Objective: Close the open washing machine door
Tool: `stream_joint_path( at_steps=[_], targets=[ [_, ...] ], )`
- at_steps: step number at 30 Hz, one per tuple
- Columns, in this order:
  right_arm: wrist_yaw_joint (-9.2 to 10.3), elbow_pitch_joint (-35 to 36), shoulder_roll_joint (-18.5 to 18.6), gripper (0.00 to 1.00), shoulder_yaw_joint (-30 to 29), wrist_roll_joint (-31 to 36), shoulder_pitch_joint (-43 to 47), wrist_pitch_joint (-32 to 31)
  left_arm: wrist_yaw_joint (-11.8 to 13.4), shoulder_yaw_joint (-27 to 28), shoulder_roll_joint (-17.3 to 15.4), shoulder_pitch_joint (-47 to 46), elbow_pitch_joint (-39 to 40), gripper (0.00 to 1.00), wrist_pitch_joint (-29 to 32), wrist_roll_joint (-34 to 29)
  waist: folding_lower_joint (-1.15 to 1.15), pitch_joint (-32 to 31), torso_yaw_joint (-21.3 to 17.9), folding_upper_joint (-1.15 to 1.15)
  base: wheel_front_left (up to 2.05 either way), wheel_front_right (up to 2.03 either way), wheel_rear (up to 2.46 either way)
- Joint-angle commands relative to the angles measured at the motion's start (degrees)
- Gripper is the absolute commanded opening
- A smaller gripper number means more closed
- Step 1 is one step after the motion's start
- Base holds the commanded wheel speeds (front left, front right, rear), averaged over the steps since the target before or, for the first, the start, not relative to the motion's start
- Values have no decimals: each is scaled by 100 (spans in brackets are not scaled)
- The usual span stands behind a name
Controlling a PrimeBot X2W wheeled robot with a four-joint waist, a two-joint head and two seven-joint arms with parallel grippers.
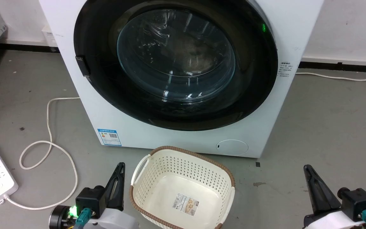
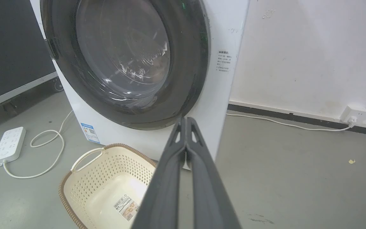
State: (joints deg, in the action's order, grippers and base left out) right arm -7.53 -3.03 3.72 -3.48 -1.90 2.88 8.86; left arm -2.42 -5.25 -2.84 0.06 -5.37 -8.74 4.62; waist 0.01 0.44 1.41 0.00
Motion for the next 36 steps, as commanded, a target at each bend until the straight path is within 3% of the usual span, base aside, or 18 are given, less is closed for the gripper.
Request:
stream_joint_path(
  at_steps=[1,36],
  targets=[
    [2,48,-30,0,17,47,-96,-41,41,26,-2,-2,34,0,32,-63,0,-1,-2,0,0,0,0],
    [3,175,-57,0,182,118,-192,-464,142,275,-3,-4,286,0,453,-263,0,-22,-72,0,0,0,0]
  ],
)
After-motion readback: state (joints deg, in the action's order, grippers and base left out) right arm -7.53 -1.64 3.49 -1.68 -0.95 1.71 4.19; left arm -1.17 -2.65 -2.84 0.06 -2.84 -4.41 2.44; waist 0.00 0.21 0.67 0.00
